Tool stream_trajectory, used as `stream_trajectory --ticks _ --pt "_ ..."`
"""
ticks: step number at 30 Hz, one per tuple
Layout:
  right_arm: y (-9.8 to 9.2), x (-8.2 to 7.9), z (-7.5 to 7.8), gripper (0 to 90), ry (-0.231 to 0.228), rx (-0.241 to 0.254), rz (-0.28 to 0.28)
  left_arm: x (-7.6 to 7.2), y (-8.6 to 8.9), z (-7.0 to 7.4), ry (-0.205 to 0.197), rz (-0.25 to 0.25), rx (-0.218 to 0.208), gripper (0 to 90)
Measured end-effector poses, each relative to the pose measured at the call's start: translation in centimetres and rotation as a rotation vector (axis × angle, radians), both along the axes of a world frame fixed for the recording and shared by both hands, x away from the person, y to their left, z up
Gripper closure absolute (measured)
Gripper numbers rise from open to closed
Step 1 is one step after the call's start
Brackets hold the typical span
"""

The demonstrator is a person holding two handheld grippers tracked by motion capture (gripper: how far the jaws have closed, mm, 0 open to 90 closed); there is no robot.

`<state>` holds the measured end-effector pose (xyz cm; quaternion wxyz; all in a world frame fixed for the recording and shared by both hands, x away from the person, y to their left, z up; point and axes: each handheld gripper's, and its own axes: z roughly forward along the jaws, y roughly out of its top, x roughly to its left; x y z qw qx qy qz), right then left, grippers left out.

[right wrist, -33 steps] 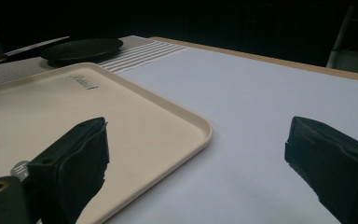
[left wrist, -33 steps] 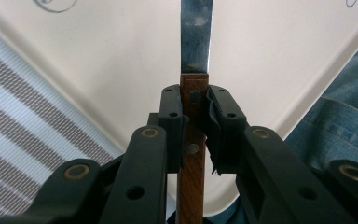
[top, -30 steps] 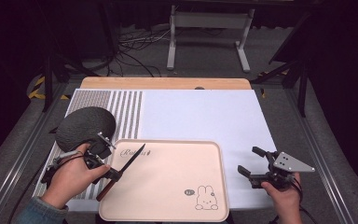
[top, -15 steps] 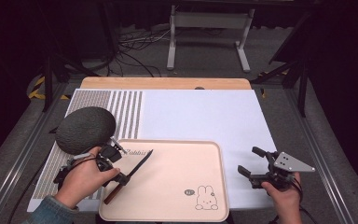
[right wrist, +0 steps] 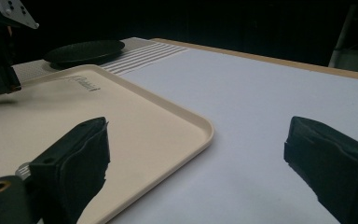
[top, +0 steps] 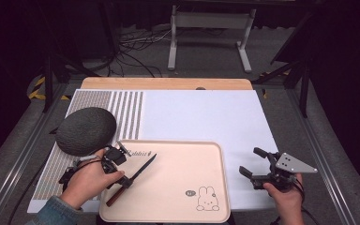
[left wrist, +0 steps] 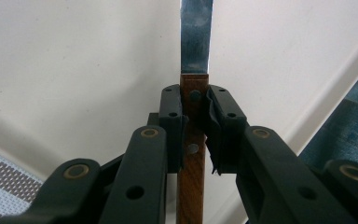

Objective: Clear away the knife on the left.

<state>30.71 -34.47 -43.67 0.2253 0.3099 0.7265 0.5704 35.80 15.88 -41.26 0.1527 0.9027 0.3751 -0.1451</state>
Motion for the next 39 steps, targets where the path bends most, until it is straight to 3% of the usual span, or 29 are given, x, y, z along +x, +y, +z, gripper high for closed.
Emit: stream_trajectory --ticks 10,28,36,39 --pt "-0.06 -0.06 0.07 7.2 -0.003 0.0 -0.005 0.2 -0.27 -0.39 0.018 0.0 0.011 77.7" --pt "-0.08 -0.07 0.1 7.3 -0.003 0.0 -0.003 0.33 -0.35 -0.68 0.012 0.007 0.037 76.6" --pt "-0.05 -0.05 0.08 7.3 -0.003 -0.001 0.0 0.12 -0.54 -0.4 -0.03 0.001 0.022 44.5" --pt "-0.07 -0.06 0.1 7.3 -0.004 -0.002 0.001 -0.08 -0.79 -0.03 -0.087 -0.018 -0.002 36.4"
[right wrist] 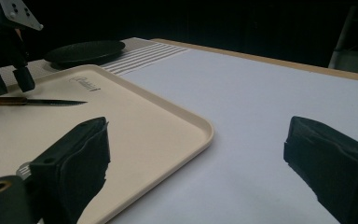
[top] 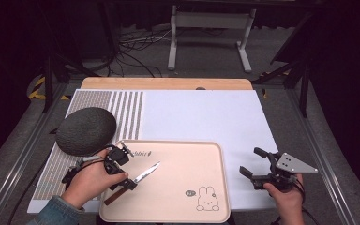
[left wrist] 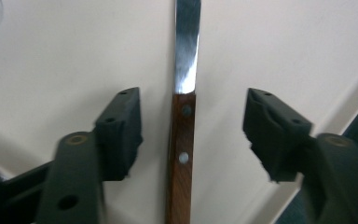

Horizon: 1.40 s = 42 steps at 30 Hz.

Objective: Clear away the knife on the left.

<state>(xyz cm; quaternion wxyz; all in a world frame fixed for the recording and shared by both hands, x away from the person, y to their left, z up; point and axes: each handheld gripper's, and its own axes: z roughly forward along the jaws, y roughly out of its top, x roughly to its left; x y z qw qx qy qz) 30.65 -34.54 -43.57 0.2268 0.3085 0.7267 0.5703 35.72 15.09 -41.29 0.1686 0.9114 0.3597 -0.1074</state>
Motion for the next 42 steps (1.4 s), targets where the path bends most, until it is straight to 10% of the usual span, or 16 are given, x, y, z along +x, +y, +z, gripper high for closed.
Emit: stream_trajectory --ticks 6,13,22,42 --pt "0.0 0.0 0.0 7.2 0.0 0.001 -0.002 -0.6 -0.8 0.8 -0.18 -0.121 -0.062 22.0" --pt "0.0 0.0 0.0 6.9 -0.003 0.003 -0.003 -1.0 -1.4 1.3 -0.287 -0.252 -0.122 32.5" --pt "0.0 0.0 0.0 7.0 -0.002 0.005 -0.007 -1.4 -1.9 1.2 -0.238 -0.384 -0.118 88.2" --pt "0.0 0.0 0.0 7.0 -0.002 0.004 -0.007 -0.8 -2.8 -1.1 -0.17 -0.417 -0.028 90.0"
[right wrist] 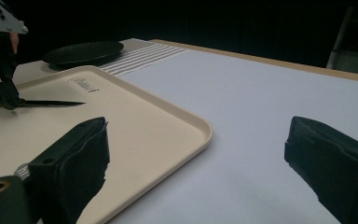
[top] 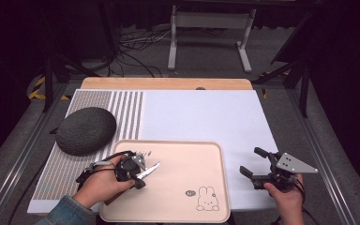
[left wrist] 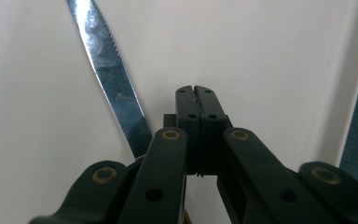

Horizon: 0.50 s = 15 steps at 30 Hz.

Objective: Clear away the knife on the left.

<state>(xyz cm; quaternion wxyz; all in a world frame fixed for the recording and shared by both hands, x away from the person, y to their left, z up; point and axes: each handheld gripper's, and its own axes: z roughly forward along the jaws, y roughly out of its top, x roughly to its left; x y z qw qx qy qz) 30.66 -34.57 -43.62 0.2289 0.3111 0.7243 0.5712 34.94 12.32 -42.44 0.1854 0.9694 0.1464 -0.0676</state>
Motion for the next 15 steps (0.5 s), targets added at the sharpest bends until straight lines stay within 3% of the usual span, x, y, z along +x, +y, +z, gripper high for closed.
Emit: stream_trajectory --ticks 6,15 --pt "-0.03 -0.01 0.0 7.0 0.0 0.001 0.0 0.17 0.27 -0.35 -0.008 0.023 0.022 90.0" --pt "-0.02 -0.01 -0.01 7.0 0.001 0.003 0.002 0.17 0.58 -0.48 -0.01 0.047 0.019 90.0"
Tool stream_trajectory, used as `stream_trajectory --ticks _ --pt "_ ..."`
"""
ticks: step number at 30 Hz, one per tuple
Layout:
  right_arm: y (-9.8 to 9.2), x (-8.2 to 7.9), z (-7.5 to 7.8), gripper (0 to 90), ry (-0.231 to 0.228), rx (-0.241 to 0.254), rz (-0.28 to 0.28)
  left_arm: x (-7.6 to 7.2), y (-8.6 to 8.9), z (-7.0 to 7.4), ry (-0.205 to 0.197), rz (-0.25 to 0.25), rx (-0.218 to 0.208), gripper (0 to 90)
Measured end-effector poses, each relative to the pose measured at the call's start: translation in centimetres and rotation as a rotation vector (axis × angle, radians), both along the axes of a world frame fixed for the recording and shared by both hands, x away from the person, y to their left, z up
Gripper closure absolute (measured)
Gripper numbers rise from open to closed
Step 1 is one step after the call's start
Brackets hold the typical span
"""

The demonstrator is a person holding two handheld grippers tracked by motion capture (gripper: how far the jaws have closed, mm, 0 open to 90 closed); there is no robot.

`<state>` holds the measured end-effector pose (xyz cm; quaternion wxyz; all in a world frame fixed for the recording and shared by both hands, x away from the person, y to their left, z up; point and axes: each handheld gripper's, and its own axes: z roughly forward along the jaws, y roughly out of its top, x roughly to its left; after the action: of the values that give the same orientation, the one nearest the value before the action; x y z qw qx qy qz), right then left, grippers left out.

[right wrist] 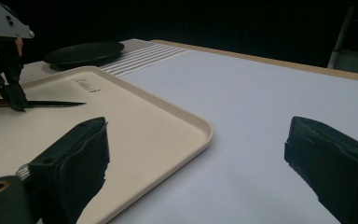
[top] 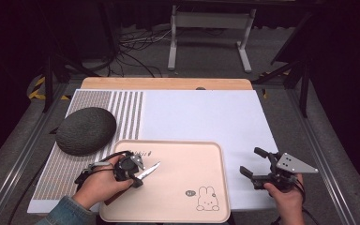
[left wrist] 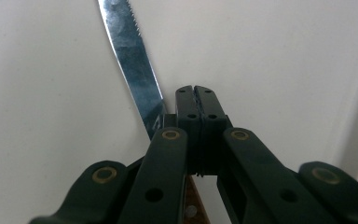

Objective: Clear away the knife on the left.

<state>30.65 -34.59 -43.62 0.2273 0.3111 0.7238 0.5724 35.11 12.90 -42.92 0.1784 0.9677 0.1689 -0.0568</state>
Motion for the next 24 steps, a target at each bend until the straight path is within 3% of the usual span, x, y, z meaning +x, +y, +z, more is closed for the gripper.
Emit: stream_trajectory --ticks 24 --pt "0.0 0.0 0.0 7.0 0.003 -0.001 0.001 0.5 2.2 0.0 -0.008 0.077 -0.005 90.0"
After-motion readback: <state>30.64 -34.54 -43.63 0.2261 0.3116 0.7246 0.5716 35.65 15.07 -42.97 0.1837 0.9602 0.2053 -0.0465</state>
